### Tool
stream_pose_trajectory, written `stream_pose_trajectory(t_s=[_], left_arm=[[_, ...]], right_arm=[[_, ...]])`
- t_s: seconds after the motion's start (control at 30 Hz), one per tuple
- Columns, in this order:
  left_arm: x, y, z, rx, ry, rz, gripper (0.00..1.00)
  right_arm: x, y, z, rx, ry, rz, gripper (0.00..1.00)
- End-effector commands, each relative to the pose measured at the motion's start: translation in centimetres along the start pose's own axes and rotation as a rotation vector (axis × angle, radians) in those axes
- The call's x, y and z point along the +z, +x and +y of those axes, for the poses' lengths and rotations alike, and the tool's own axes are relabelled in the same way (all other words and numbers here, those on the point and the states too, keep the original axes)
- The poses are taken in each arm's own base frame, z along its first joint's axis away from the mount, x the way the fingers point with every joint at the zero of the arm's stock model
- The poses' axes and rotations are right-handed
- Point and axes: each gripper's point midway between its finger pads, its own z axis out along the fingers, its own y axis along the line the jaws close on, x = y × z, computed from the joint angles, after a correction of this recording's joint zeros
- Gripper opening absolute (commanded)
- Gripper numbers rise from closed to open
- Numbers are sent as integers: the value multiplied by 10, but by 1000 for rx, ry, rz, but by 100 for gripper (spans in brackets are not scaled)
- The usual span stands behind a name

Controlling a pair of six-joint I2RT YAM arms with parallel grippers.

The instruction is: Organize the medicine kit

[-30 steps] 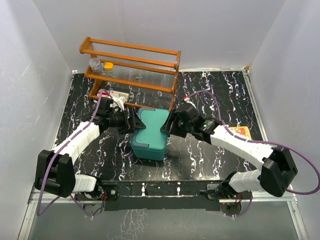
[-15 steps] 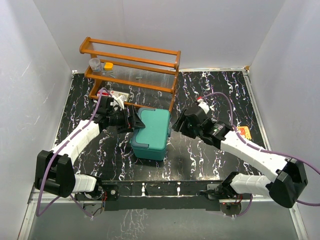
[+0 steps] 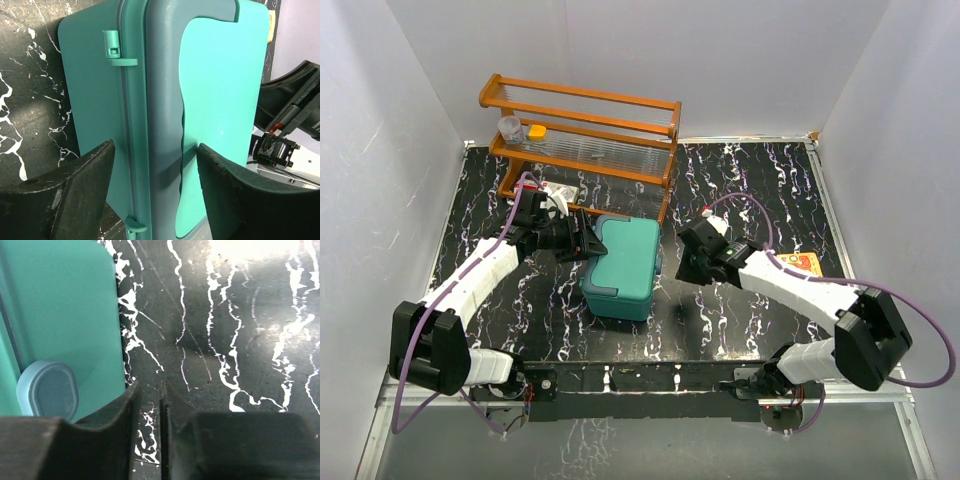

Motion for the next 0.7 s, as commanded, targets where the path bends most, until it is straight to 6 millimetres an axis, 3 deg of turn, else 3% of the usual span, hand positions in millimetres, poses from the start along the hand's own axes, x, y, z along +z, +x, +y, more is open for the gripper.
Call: stream_pose_trajectory(t_s=[0.0, 0.07, 0.17, 0.43, 0.67], left_arm=[[2, 12, 21, -8, -84, 23, 62], [3, 12, 17, -9, -61, 21, 61], [4, 14, 15, -16, -46, 31, 58], [6, 17, 16, -21, -43, 49, 56], [9, 21, 16, -33, -16, 61, 54]], right_arm=[[-6, -20, 45, -44, -150, -16, 11], [-5, -24, 49, -44, -163, -31, 5], [-3, -29, 54, -41, -176, -48, 3], [2, -24, 72, -95, -258, -14, 0], [-6, -34, 88, -114, -370, -87, 0]])
